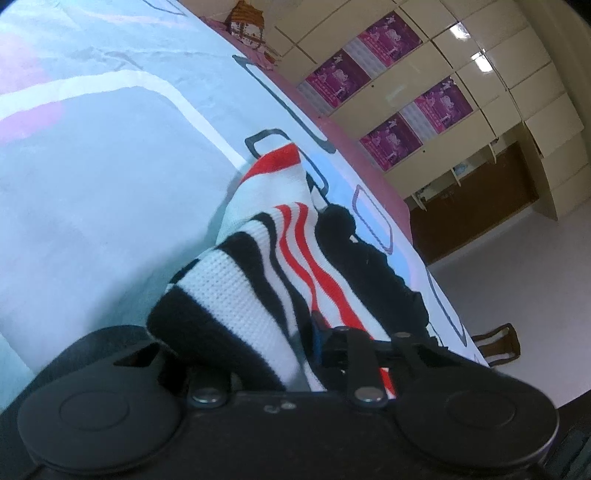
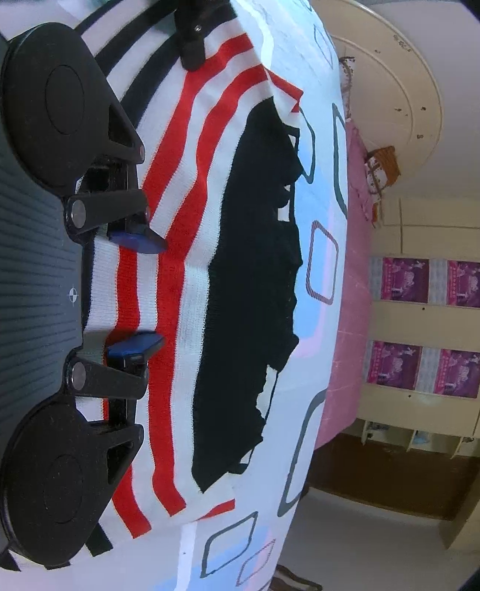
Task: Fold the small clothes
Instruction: 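Grasp the sweater side with the left gripper and lift it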
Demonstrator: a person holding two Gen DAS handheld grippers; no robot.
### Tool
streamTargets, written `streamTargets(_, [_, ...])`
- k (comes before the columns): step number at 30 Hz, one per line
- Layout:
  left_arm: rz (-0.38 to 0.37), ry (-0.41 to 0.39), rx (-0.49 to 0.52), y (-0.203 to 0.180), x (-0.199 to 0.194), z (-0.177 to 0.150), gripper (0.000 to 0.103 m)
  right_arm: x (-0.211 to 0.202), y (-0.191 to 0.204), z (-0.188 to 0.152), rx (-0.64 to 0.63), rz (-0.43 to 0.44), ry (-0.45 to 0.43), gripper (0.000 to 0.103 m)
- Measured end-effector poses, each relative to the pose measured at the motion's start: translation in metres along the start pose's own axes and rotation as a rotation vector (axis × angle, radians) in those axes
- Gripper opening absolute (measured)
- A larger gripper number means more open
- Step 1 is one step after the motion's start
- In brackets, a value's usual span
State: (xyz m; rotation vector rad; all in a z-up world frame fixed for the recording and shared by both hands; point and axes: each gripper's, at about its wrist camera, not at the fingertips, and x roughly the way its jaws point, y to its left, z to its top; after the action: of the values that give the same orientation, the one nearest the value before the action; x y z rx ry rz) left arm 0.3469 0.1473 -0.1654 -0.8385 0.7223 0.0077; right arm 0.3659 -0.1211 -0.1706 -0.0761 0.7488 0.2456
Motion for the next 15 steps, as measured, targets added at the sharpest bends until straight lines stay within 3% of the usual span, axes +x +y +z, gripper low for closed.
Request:
streamTargets(7, [0.023,-0.073,0.040,-0.024,-0.012,-0.005,0.016,0.000,-0.007,-0.001,-0.012,0.041,-0.009,0.047])
streamTargets(11, [0.009,-0.122,0.147,-0.057,-0.019,-0.006,0.015,0.000,-0.011,0.000,-0.020,0.064,-0.013,0.047])
streamTargets(15, [-0.051,-0.143,0.318,-0.107,-0.022,-0.012,0.015,-0.004,-0.022,0.005,0.008,0.106,-0.013,0.047])
